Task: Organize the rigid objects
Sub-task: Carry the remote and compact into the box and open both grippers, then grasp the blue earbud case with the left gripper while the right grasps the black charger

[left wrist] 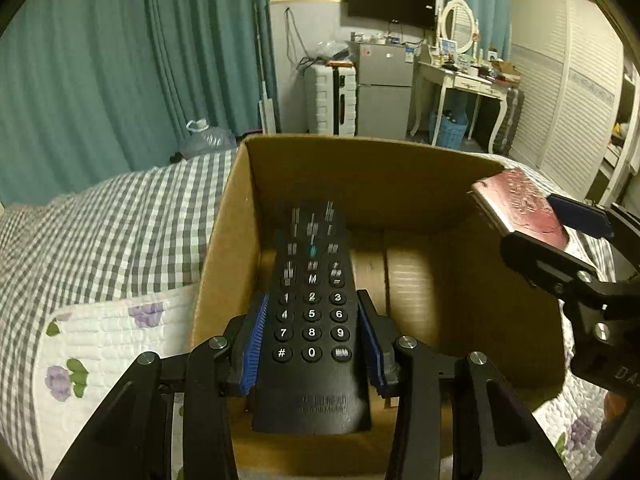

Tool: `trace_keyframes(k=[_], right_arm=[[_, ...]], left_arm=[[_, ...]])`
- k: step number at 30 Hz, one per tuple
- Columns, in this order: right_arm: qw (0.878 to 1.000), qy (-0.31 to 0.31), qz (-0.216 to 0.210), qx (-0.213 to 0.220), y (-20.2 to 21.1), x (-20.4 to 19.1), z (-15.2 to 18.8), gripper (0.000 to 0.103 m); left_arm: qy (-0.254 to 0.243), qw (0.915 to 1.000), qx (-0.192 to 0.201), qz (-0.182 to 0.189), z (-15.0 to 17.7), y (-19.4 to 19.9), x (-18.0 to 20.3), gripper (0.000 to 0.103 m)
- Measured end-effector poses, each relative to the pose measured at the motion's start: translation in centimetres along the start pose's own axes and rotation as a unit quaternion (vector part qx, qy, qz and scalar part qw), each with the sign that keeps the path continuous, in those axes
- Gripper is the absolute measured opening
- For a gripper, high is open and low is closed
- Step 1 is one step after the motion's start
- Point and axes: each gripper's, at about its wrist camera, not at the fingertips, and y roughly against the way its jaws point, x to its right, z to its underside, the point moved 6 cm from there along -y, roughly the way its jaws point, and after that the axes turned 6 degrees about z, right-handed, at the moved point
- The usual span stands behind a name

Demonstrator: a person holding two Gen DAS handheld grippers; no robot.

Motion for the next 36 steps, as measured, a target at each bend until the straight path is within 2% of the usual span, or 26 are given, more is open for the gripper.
trace_keyframes(k=[4, 14, 15, 18, 23, 28, 32, 36], right_arm=[[1.0, -0.001, 0.001, -0.003, -0.4, 0.3, 0.2, 0.071], [1.0, 0.024, 0.0, -0.02, -0.8, -1.4, 0.4, 0.072], [0.999, 0.029, 0.004, -0.016, -0.4, -1.5, 0.2, 0.076], [0.999, 0.028, 0.02, 0.001, 2.1, -1.3, -0.5, 0.08], [1.0, 0.003, 0.022, 0.017, 8.0, -0.7, -0.5, 0.082], [0.999, 0.019, 0.019, 0.025, 14.0, -1.4, 0.4, 0.082], [0.999, 0.029, 0.013, 0.028, 18.2, -2.0, 2.5, 0.087], [0.999, 0.031, 0.002, 0.012, 20.0, -3.0, 5.9, 0.089]], left_arm=[[0.023, 0.9997, 0.008, 0.003, -0.1, 0.7, -0.5, 0.058], [0.026, 0.9995, 0.015, -0.006, 0.3, 4.9, -1.1, 0.06], [0.029, 0.9995, 0.016, -0.004, 0.2, 5.2, -1.0, 0.06], [0.035, 0.9992, 0.021, -0.005, 0.5, 7.8, -0.8, 0.061], [0.022, 0.9988, 0.036, -0.024, 1.2, 13.6, -0.1, 0.066], [0.027, 0.9977, 0.051, -0.035, 3.2, 18.6, 0.4, 0.068], [0.036, 0.9968, 0.054, -0.047, 6.2, 21.3, 0.6, 0.069], [0.033, 0.9964, 0.05, -0.059, 9.5, 22.3, 0.9, 0.07]])
